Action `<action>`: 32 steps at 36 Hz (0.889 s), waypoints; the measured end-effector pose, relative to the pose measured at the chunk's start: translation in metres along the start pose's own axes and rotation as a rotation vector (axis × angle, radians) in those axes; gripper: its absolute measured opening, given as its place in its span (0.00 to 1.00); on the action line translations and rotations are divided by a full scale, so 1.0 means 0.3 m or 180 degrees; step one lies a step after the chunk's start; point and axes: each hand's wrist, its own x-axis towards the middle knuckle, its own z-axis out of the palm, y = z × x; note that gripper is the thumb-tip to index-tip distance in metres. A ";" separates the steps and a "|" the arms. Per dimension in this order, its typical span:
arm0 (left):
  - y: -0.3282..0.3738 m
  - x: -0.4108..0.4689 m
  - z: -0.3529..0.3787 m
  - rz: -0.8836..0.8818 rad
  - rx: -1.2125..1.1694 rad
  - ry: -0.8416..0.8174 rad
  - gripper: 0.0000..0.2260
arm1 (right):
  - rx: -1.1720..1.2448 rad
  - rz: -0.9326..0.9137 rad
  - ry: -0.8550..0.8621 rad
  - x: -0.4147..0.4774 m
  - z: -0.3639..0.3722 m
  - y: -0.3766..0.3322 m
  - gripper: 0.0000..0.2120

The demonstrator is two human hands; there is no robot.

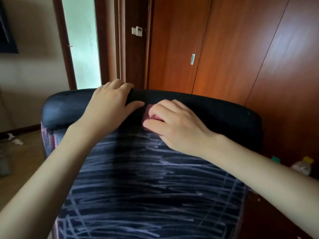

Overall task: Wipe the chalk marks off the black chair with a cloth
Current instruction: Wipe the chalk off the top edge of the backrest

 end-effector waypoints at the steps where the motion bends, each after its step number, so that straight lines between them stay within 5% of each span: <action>1: -0.003 0.001 0.002 0.0004 -0.0008 0.0006 0.26 | 0.0039 -0.0021 -0.0068 0.014 0.024 -0.007 0.11; 9: -0.009 0.009 0.022 0.0109 0.0033 0.0049 0.25 | -0.0104 -0.0090 0.0041 -0.142 0.053 0.021 0.10; 19: -0.002 -0.002 0.016 0.0147 -0.0043 0.0156 0.24 | -0.0209 0.0036 -0.0489 -0.388 -0.022 0.008 0.09; 32: -0.026 0.006 0.023 0.0225 -0.0291 0.0298 0.23 | 0.0071 -0.0300 0.0015 0.064 0.053 -0.060 0.11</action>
